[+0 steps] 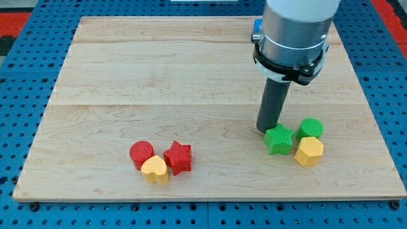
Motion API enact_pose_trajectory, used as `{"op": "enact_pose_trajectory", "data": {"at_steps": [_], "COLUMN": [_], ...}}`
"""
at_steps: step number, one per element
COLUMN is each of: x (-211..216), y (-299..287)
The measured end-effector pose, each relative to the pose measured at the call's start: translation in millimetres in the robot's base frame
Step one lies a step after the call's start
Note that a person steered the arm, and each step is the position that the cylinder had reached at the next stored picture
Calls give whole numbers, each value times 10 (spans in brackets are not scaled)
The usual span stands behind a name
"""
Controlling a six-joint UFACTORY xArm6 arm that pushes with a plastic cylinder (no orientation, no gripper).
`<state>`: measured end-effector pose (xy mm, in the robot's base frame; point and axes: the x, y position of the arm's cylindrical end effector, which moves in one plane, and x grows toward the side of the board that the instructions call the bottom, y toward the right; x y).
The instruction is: Move the blue cube to the top left side of the blue triangle
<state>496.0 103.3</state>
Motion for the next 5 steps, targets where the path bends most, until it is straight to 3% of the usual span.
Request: {"op": "enact_pose_trajectory", "data": {"at_steps": [1, 2, 4, 5], "x": [-402, -1232, -2660, -2947], "y": [-124, -7, 1685, 1402]}}
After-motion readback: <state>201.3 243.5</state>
